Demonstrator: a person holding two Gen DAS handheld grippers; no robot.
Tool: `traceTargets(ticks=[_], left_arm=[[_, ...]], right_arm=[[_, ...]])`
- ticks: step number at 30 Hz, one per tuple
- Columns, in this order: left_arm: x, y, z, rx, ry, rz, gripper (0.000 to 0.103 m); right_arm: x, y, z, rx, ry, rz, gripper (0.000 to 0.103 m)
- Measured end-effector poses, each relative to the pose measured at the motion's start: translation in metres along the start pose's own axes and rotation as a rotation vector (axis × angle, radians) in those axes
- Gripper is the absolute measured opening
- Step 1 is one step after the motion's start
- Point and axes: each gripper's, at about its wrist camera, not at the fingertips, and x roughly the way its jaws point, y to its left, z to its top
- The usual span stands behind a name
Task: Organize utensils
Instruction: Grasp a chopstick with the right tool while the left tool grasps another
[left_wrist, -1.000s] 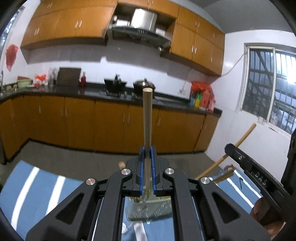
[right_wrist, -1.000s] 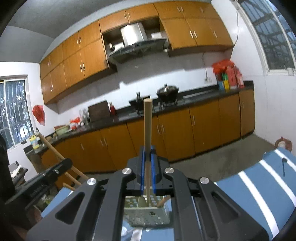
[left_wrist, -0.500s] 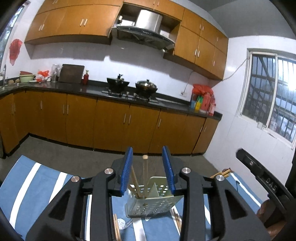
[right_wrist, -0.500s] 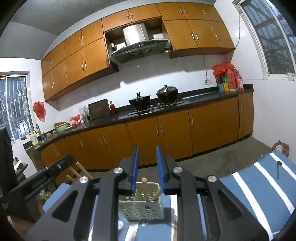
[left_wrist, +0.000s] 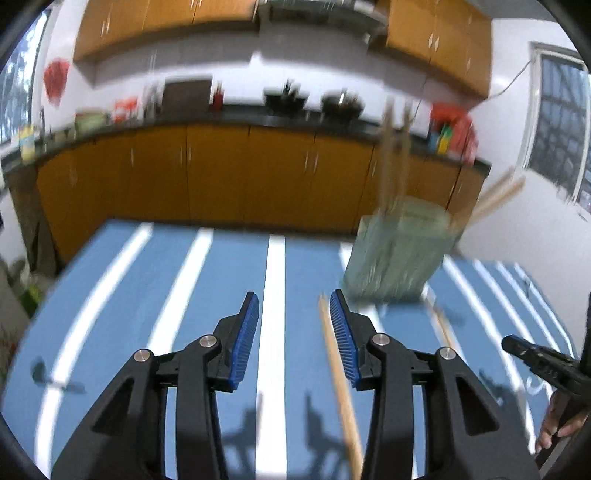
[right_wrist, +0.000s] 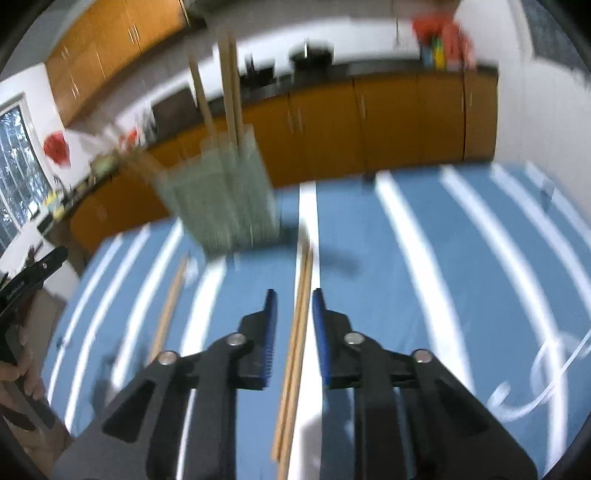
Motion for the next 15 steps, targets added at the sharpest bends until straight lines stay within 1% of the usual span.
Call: traceTargets(ticks=[1,2,3,6,8,11,12,13,15], left_arm=[[0.005,0.003,-0.009,-0.012,0.031,-0.005,0.041],[0.009,0.005,-0.017,-0.018,0.053,-0.005,0.041],[0.013,0.005,-0.026,-0.023,0.079,-0.005,0.041],[0.021,0.006,-0.041,-0.034,0.128,-0.015,0.041],[0.023,0.005,-0.047,-0.035,0.147,-0.019,0.041],[0.027,0.001,-0.053,-0.029,0.17,-0.032,0.041],[0.028,-0.001,-0.055,-0.026,0.179,-0.04,0.041],[0.029,-0.004,-0.058,-0.023,0.185,-0.046,0.041],[0.033,-0.008,-0.062,-0.017,0.201,-0.063,0.041]], right_arm=[[0.01,0.0,-0.011,0.005,0.039,0.006,0.015],[0.016,0.0,-0.018,0.007,0.059,0.007,0.015],[0.021,0.0,-0.024,0.009,0.076,0.005,0.015],[0.031,0.003,-0.036,0.008,0.109,-0.002,0.013],[0.03,0.002,-0.032,0.002,0.101,-0.01,0.013],[0.031,0.002,-0.027,-0.009,0.098,-0.044,0.011],[0.032,0.0,-0.027,-0.006,0.099,-0.054,0.011],[0.032,0.0,-0.027,-0.012,0.098,-0.07,0.008],[0.03,0.002,-0.026,-0.035,0.092,-0.085,0.008]])
